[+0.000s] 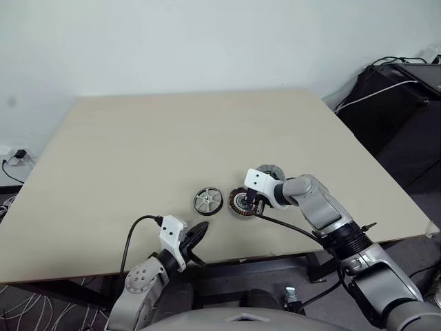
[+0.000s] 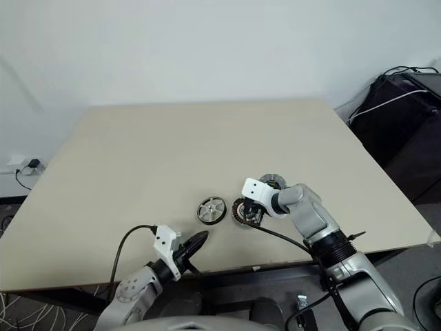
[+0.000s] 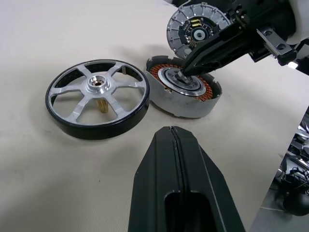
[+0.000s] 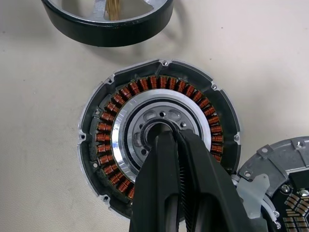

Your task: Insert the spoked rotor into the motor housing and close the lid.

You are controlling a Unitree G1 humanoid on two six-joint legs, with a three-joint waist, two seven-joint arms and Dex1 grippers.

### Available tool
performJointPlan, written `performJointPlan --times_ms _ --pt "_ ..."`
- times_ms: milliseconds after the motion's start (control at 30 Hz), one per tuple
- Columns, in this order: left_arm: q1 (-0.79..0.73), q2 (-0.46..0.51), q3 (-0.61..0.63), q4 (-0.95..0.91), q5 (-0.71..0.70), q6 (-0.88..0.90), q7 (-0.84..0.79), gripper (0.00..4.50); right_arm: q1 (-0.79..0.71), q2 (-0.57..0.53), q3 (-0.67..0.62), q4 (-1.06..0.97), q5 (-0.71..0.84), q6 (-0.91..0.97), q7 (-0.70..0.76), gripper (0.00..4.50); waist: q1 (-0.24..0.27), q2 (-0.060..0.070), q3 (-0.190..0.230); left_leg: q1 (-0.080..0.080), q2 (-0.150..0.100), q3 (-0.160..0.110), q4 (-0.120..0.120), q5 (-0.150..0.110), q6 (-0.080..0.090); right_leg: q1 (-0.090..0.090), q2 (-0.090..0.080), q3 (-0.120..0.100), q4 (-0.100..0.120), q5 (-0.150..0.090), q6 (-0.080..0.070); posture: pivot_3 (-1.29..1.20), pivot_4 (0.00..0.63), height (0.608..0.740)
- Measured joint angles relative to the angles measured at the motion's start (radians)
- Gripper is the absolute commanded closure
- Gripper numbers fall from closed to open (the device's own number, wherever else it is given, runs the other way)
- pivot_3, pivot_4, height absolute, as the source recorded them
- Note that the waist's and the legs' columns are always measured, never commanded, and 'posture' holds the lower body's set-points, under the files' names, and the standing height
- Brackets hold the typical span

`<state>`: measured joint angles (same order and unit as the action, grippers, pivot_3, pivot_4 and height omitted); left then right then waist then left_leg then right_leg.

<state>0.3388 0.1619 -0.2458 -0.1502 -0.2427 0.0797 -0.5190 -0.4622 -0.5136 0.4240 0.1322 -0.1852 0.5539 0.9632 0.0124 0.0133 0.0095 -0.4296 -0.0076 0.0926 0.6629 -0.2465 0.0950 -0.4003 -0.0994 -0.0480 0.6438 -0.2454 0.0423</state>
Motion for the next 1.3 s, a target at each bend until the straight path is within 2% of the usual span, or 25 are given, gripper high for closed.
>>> performJointPlan --times_ms 567,600,733,900,1000,1100,1200,1300 --pt "0.005 -0.002 -0.001 -0.007 -0.001 0.0 0.016 4.5 -0.022 -0.001 0.011 0.052 0.0 -0.02 0.006 4.47 0.001 0.0 0.0 -0.001 0.0 0.0 0.0 0.0 0.0 0.0 0.0 0.0 0.0 0.0 0.0 0.0 0.0 0.74" --pt "0.006 -0.002 -0.001 -0.007 -0.001 0.0 0.016 4.5 -0.022 -0.001 0.011 0.052 0.0 -0.02 0.008 3.98 0.001 0.0 0.0 -0.001 0.0 0.0 0.0 0.0 0.0 0.0 0.0 0.0 0.0 0.0 0.0 0.0 0.0 0.74" --pt "0.007 -0.002 -0.001 -0.007 -0.001 -0.001 0.016 4.5 -0.022 -0.001 0.01 0.052 0.0 -0.022 0.005 2.81 0.0 0.0 0.0 0.0 0.0 0.0 0.0 0.0 0.0 0.0 0.0 0.0 0.0 0.0 0.0 0.0 0.0 0.74" --pt "0.008 -0.002 -0.001 -0.006 -0.001 -0.005 0.014 4.5 -0.021 -0.002 -0.006 0.014 0.035 -0.019 0.011 2.81 0.0 0.0 0.0 -0.001 0.0 0.0 0.0 0.0 0.0 -0.001 0.0 0.0 0.0 0.0 0.0 0.0 0.0 0.74" --pt "0.003 -0.003 -0.001 -0.005 -0.001 -0.009 0.009 4.5 -0.011 -0.002 -0.059 -0.063 0.072 -0.007 -0.009 2.81 0.002 0.0 0.0 -0.001 0.0 0.0 -0.001 0.0 0.0 -0.001 0.0 0.0 0.0 0.0 0.0 0.0 0.0 0.74" --pt "0.003 -0.003 -0.001 -0.001 -0.001 -0.018 0.006 4.5 0.041 0.025 -0.139 -0.152 0.103 0.011 -0.08 3.36 0.004 0.0 0.0 -0.001 0.0 0.0 -0.001 0.0 0.0 -0.001 0.0 0.0 -0.001 0.0 0.0 0.0 0.0 0.74" --pt "0.0 -0.003 -0.002 0.003 0.0 -0.023 0.003 4.5 0.132 0.078 -0.196 -0.232 0.118 0.03 -0.179 4.36 0.005 -0.001 -0.001 -0.001 0.0 0.0 -0.002 0.0 0.0 -0.001 0.0 0.0 -0.001 0.0 0.0 0.0 0.0 0.74" --pt "0.009 -0.002 -0.001 0.006 0.0 -0.025 0.001 4.5 0.298 0.172 -0.222 -0.312 0.117 0.022 -0.312 4.47 0.005 -0.001 -0.001 -0.001 0.0 0.0 -0.003 0.0 0.0 -0.002 0.0 0.0 -0.001 0.0 0.0 0.0 0.0 0.74"
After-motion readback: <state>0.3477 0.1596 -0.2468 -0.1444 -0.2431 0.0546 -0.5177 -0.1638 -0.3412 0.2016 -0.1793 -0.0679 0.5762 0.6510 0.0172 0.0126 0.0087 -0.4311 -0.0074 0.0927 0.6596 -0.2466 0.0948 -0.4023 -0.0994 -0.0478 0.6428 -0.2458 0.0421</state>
